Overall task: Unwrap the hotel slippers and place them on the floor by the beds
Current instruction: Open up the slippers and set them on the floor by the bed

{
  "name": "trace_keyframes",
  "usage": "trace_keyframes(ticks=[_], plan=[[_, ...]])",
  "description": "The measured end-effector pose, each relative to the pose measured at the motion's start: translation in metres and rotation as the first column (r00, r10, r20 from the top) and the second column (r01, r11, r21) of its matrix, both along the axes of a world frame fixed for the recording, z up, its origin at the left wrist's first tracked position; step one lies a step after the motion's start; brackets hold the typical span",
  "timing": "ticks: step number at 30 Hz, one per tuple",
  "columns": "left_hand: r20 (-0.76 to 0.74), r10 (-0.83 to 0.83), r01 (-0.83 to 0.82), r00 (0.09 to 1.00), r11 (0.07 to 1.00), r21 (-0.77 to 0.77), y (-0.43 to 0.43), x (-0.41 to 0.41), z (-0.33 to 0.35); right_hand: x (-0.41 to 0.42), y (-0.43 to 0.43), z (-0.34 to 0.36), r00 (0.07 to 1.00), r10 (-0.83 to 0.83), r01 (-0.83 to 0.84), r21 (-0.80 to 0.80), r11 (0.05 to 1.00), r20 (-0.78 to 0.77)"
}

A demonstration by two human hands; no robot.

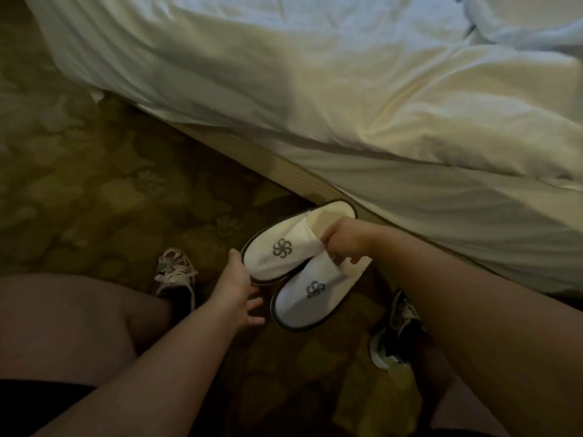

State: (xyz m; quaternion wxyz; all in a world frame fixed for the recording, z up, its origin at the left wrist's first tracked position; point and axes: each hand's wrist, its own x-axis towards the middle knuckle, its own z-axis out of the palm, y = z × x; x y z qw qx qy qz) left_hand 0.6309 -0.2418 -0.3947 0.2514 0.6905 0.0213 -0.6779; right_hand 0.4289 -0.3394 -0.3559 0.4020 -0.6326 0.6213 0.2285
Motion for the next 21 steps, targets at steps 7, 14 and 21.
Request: trace_keyframes(ticks=[7,14,21], plan=[[0.005,0.020,-0.021,1.000,0.986,0.164,-0.014,-0.019,-0.076,0.001,-0.045,-0.086,0.994,0.106,-0.105,0.015,0.994,-0.024],[-0.079,-0.019,0.035,0.997,0.977,0.210,-0.043,-0.032,-0.159,-0.006,-0.090,-0.177,0.988,0.150,-0.152,0.036,0.988,0.039],[-0.068,-0.025,0.037,0.997,0.983,0.178,-0.075,-0.035,-0.228,-0.002,-0.127,-0.256,0.997,0.021,-0.024,0.043,0.999,0.073]])
